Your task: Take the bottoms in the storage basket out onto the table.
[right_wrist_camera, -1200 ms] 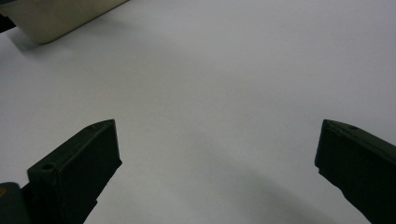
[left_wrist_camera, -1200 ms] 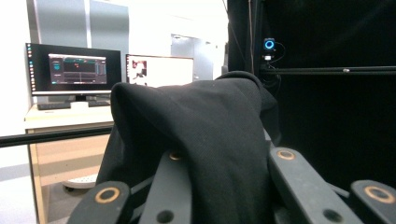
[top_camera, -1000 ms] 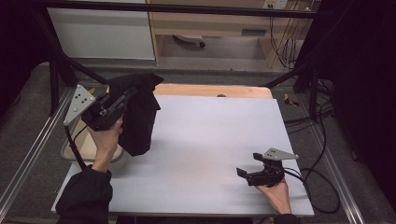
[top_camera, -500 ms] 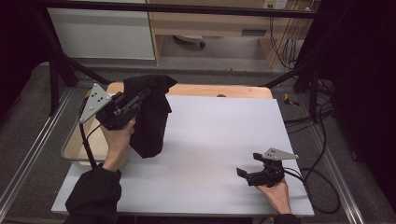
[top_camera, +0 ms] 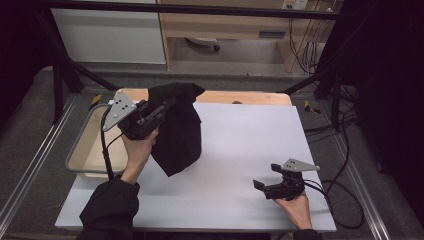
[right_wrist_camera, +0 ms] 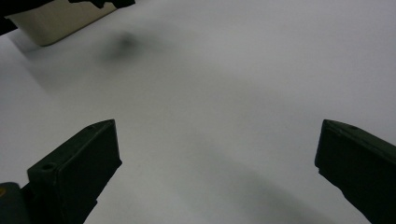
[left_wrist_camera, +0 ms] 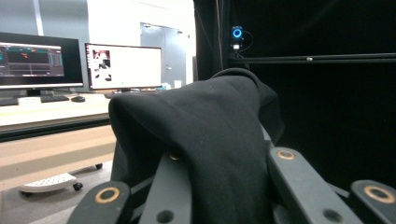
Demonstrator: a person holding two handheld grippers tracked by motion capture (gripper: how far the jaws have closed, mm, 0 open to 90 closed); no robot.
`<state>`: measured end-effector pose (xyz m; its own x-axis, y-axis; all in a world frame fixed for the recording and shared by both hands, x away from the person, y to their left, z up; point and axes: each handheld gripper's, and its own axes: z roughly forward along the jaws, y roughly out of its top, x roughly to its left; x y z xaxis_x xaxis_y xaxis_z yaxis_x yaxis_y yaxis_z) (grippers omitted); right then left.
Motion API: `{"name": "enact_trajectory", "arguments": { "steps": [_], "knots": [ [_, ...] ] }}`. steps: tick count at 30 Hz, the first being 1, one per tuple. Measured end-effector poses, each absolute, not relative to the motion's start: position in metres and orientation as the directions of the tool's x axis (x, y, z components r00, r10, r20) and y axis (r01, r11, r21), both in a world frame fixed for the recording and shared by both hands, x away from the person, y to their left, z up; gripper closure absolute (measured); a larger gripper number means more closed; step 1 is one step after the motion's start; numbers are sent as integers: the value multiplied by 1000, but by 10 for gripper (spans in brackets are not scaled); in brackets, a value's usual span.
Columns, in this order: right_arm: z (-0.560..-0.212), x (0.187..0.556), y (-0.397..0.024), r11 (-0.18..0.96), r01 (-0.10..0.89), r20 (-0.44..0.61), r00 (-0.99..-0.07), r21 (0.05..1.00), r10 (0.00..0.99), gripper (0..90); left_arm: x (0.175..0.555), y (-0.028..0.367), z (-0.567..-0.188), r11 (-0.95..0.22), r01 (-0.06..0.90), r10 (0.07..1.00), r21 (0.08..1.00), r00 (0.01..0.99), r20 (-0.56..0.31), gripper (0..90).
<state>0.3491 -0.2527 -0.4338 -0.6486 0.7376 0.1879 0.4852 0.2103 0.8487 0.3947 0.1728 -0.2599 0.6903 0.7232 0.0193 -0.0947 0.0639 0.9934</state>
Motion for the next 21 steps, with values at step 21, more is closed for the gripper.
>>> {"name": "enact_trajectory", "arguments": {
  "steps": [21],
  "knots": [
    [-434, 349, -252, 207, 486, 191, -648, 849, 737, 6, 403, 143, -277, -13, -32, 685, 999, 728, 32, 772]
  ]
}}
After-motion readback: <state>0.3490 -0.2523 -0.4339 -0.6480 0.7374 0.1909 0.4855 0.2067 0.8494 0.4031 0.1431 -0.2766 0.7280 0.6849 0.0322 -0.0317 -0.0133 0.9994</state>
